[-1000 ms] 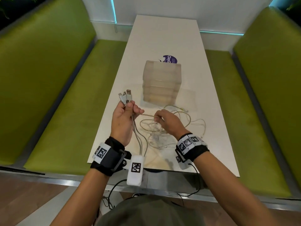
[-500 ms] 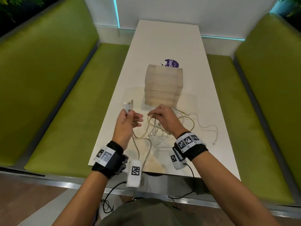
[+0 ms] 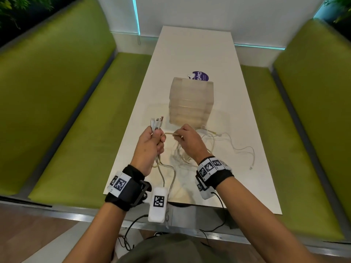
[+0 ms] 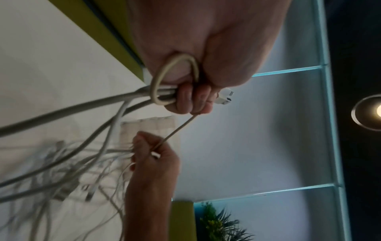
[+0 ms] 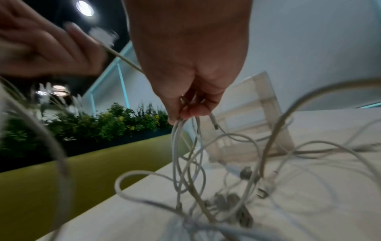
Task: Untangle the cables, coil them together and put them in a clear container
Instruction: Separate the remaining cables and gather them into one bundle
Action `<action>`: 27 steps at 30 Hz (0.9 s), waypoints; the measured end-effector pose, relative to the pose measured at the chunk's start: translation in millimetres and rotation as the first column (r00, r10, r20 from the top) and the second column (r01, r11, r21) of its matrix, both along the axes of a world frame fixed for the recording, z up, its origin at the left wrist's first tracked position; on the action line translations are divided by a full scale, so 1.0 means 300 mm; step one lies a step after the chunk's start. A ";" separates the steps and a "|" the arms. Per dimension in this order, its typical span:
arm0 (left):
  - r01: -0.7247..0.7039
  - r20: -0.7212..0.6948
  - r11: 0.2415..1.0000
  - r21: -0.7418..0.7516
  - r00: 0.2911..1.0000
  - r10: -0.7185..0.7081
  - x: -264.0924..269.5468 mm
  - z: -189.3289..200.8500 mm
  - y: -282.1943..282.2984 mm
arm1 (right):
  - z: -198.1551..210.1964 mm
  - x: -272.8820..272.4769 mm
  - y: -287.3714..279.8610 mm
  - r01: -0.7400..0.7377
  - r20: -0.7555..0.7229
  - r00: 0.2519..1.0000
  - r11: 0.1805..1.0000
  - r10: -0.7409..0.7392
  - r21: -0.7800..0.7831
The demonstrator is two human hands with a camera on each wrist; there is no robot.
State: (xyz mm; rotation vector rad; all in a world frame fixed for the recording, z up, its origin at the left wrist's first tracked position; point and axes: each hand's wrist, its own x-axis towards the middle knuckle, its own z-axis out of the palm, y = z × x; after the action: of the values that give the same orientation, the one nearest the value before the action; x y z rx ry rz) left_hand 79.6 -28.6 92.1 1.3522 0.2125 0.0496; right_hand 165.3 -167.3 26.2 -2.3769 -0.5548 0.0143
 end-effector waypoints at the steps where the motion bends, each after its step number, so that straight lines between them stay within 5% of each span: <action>1: -0.015 0.035 1.000 0.005 0.999 0.015 -0.005 0.018 0.008 | -0.007 0.012 -0.004 0.019 -0.026 0.999 0.999 -0.018 0.031; 8: -0.157 0.225 0.982 -0.106 0.958 0.177 -0.056 0.101 0.083 | -0.024 0.058 -0.040 0.098 -0.154 0.984 0.992 -0.085 0.079; 11: -0.202 0.189 0.977 -0.065 0.959 0.211 -0.047 0.065 0.105 | -0.022 0.047 -0.051 0.068 -0.114 0.992 0.996 -0.062 0.055; 14: -0.161 0.070 0.984 0.079 0.985 0.155 -0.025 -0.011 0.071 | 0.031 0.012 -0.017 -0.028 -0.018 0.999 0.997 0.029 0.068; 19: -0.052 0.018 0.985 0.166 0.999 0.049 0.006 -0.063 -0.001 | 0.098 -0.050 0.074 -0.287 -0.180 0.946 0.954 0.269 -0.083; 27: 0.003 0.114 0.979 0.203 0.993 -0.027 0.012 -0.050 -0.007 | 0.127 -0.079 0.070 -0.239 -0.265 0.936 0.971 0.232 0.003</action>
State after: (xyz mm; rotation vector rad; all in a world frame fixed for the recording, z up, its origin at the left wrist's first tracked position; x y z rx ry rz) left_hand 83.3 -30.6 77.1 1.5483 0.1006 0.1402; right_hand 141.6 -146.3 64.3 -2.2732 -0.7085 0.4426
